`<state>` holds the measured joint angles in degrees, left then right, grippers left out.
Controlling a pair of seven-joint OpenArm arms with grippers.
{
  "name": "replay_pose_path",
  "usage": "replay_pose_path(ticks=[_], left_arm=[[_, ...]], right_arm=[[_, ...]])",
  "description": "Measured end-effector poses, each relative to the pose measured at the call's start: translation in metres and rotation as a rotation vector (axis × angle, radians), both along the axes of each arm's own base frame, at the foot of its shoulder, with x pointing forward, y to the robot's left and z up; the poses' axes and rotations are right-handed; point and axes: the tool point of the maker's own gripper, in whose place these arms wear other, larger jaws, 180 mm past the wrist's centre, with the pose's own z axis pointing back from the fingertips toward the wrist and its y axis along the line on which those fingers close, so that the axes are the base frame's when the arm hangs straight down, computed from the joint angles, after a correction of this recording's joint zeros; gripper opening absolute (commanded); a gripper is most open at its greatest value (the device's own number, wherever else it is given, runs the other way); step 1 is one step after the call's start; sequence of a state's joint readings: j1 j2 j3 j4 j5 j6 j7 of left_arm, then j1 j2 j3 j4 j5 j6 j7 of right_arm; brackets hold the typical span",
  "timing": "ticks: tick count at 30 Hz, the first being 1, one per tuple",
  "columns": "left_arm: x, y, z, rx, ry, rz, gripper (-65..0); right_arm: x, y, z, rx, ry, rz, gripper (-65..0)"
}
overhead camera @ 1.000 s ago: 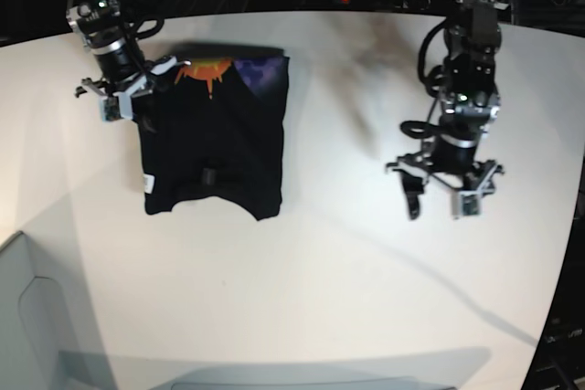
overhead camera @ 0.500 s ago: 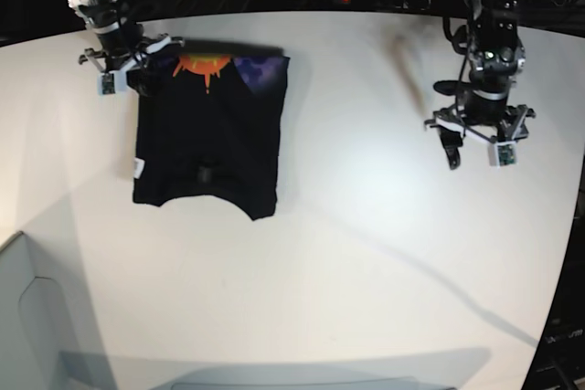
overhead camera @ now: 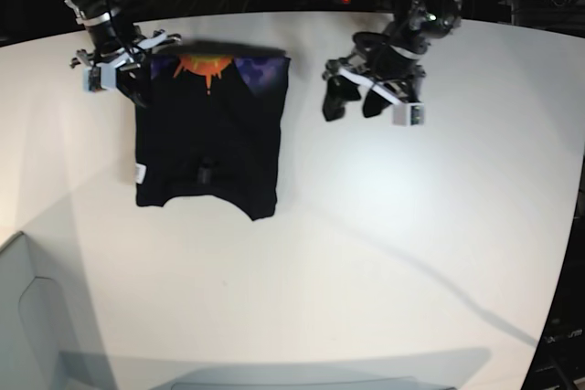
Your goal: Fold the T-shirt properly
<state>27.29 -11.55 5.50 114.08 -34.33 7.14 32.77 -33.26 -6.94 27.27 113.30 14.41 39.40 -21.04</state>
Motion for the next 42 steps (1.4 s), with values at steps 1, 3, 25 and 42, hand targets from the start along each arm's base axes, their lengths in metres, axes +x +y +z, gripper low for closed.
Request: replay_pose_path(ticks=[1,3,25,42], left_arm=[[-0.005,-0.017,0.000,-0.022,0.006,-0.043,-22.9],[-0.015,-0.045,0.001,-0.059,0.018,-0.111,-22.9],[-0.036,-0.086,-0.063,0.069,0.094,-0.338,-22.9],[-0.023,0.016,-0.012,0.212,0.009,-0.216,-23.0]], right_arm=[[-0.004,0.005,-0.005,0.005,0.018,0.015,-65.0],[-0.007,0.012,-0.011,0.022,0.040,0.029,-65.0],[-0.022,-0.020,-0.068,0.065,0.161,-0.015,-65.0],[-0.036,-0.066,0.011,-0.065,0.027,-0.187,-65.0]])
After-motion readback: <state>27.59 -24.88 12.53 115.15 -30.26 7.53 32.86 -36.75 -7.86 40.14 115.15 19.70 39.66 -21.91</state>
